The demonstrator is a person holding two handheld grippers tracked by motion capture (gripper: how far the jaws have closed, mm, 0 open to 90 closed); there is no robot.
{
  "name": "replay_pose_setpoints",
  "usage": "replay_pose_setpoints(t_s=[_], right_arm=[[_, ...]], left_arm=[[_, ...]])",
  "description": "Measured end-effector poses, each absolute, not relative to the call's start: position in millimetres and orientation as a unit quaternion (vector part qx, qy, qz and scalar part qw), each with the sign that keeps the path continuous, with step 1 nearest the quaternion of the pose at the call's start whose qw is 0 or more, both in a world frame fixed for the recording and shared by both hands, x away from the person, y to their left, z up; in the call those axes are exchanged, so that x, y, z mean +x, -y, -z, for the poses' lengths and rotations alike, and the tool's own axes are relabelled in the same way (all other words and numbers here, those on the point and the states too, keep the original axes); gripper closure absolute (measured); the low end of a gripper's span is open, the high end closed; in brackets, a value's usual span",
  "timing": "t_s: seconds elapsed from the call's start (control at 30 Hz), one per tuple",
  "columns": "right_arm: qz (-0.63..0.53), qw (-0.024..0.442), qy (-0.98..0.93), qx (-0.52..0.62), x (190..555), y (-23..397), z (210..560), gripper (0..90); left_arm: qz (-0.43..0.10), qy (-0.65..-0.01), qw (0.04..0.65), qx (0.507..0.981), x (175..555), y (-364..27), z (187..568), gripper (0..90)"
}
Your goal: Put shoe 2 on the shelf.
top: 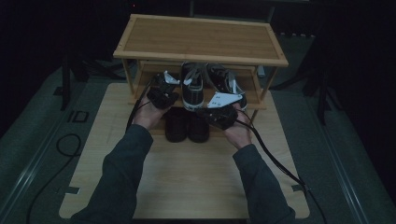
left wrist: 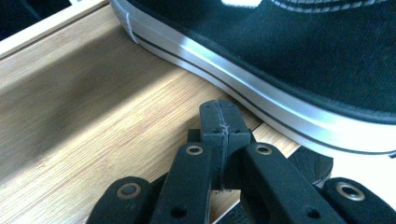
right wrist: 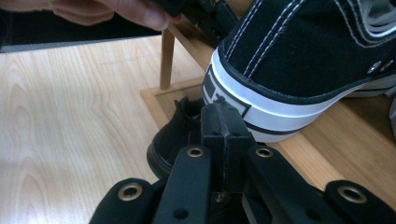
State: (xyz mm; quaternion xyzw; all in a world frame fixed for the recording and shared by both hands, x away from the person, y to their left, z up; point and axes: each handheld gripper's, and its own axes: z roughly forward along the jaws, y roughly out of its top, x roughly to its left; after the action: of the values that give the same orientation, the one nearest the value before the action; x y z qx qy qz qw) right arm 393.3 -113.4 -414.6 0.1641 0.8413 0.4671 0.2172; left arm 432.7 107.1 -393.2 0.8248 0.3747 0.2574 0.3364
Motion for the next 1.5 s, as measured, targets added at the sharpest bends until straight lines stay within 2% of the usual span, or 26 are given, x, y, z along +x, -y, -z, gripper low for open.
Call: replay_pose_setpoints(t_s=[0.57, 0.67, 1.5], right_arm=[[-0.471, 0.204, -0.84, 0.174, 401, 105, 414, 90.0], [-0.461, 0.205, -0.846, 0.173, 401, 107, 412, 87.8], [-0.433, 0.184, -0.862, 0.186, 394, 170, 406, 88.0]], left_arm=[[-0.253, -0.377, 0.34, 0.824, 433, -108, 393, 90.0], [-0.257, -0.375, 0.335, 0.825, 433, -107, 393, 90.0], [-0.248, -0.374, 0.34, 0.826, 435, -109, 392, 90.0]])
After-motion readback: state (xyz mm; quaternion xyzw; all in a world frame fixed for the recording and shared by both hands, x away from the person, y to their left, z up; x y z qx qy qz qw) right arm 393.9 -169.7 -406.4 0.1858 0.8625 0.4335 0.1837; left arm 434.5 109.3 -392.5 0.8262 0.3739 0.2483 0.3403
